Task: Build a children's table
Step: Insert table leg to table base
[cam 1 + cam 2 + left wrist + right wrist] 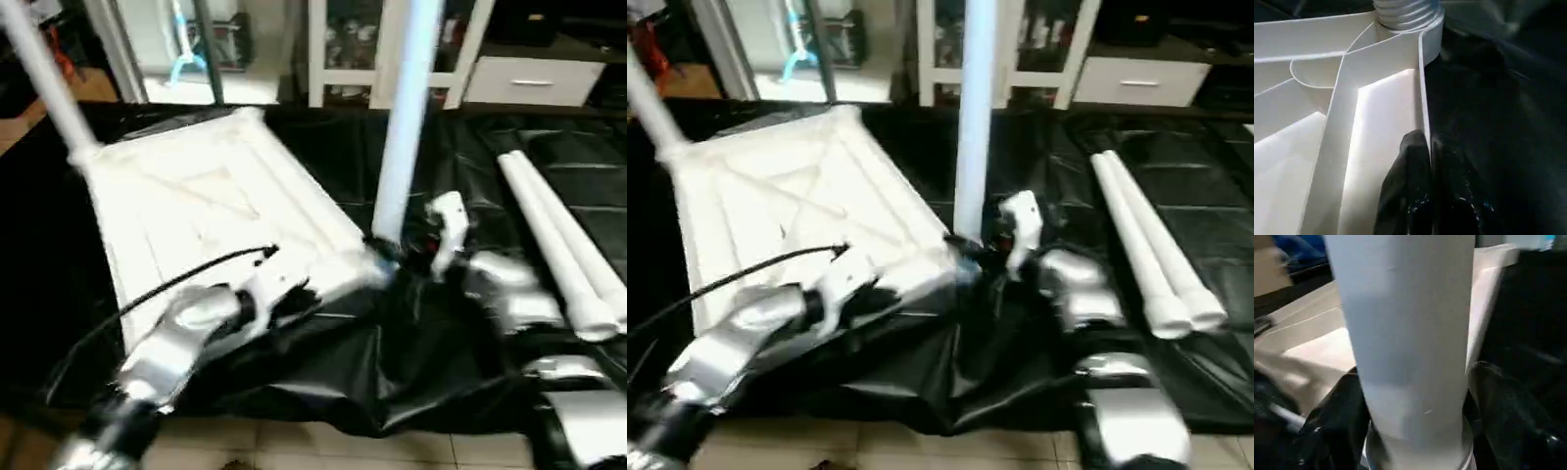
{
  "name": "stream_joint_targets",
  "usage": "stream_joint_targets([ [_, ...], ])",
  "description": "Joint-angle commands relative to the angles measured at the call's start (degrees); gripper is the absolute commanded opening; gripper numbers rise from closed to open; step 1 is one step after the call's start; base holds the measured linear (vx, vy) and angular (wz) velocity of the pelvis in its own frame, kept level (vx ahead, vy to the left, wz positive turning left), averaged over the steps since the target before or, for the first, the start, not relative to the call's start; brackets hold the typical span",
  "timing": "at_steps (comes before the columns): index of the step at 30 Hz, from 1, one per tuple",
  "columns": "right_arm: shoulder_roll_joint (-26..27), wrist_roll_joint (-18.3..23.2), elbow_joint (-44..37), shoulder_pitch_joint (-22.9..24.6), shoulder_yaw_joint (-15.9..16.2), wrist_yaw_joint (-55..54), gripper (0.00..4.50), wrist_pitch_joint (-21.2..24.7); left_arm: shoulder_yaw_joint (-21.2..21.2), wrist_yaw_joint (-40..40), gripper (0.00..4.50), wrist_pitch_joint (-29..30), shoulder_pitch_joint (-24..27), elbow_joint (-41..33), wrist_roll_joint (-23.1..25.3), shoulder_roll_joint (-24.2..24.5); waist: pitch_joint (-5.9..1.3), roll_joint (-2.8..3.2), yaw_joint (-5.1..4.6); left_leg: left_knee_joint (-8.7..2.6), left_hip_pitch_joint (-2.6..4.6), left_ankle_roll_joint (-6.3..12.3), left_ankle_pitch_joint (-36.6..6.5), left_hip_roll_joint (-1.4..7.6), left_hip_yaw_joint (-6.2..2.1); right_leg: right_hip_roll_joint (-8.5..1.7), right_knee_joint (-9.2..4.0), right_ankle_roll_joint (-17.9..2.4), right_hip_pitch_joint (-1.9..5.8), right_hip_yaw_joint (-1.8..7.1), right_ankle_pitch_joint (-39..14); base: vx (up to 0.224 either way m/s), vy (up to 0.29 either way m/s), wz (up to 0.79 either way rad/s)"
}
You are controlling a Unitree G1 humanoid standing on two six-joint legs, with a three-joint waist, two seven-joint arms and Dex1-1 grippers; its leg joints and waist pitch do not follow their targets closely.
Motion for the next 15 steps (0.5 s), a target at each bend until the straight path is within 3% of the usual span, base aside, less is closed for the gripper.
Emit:
stream_joint_targets([
  [1, -3.4, 1.6, -2.3, -0.2, -0.2, 4.3, 3.54, 2.1, -2.2, -5.8, 0.0, -1.4, 0.9, -4.1, -2.5, 1.2, -4.37, -0.86, -0.01, -2.04, 1.96, 10.03, 5.5, 0.42, 0.29, -2.62, -2.81, -15.9, 2.86, 1.4, 28.4, 0.0, 0.0, 0.0],
  [2, -4.3, 1.6, -2.5, -0.1, 0.1, 6.3, 3.54, 2.9, -2.3, -6.7, 0.0, -1.6, 1.3, -4.8, -3.0, 1.8, -4.33, -0.79, 0.28, -2.04, 1.9, 9.71, 4.6, 0.36, 0.34, -2.73, -2.93, -15.9, 2.91, 1.4, 26.6, 0.0, 0.0, 0.0],
  [3, -4.6, 1.7, -2.5, -0.1, 0.2, 6.9, 3.54, 3.3, -2.3, -6.8, 0.0, -1.6, 1.5, -5.0, -3.0, 2.0, -4.3, -1.27, 0.44, -2.1, 1.93, 9.5, 4.2, 0.41, 0.45, -2.7, -3.02, -15.9, 2.92, 1.49, 25.8, 0.0, 0.0, 0.0],
  [5, -6.5, 2.5, -3.3, 0.1, 0.7, 11.8, 3.54, 5.3, -2.1, -7.3, 0.0, -1.9, 2.2, -6.0, -3.5, 2.9, -4.33, -1.05, 0.97, -1.96, 1.96, 9.54, 4.8, 0.42, 0.43, -2.7, -2.88, -15.8, 2.82, 1.52, 25.6, 0.0, 0.0, 0.0],
  [6, -7.0, 2.7, -3.5, 0.2, 0.7, 13.4, 3.54, 6.2, -2.0, -7.2, 0.0, -1.9, 2.4, -6.0, -3.4, 3.0, -4.34, -1.24, 1.07, -1.98, 1.9, 9.65, 5.2, 0.41, 0.46, -2.71, -2.74, -15.8, 2.88, 1.54, 26.4, 0.0, 0.0, 0.0],
  [15, -6.3, 2.7, -3.6, 0.8, 0.8, 14.7, 2.8, 8.6, -1.8, -6.3, 0.0, -1.2, 2.0, -5.5, -2.8, 2.6, -4.29, -1.25, 1.05, -1.96, 1.84, 9.19, 5.5, 0.29, 0.41, -2.83, -2.83, -15.8, 2.81, 1.54, 25.0, 0.0, 0.0, 0.0],
])
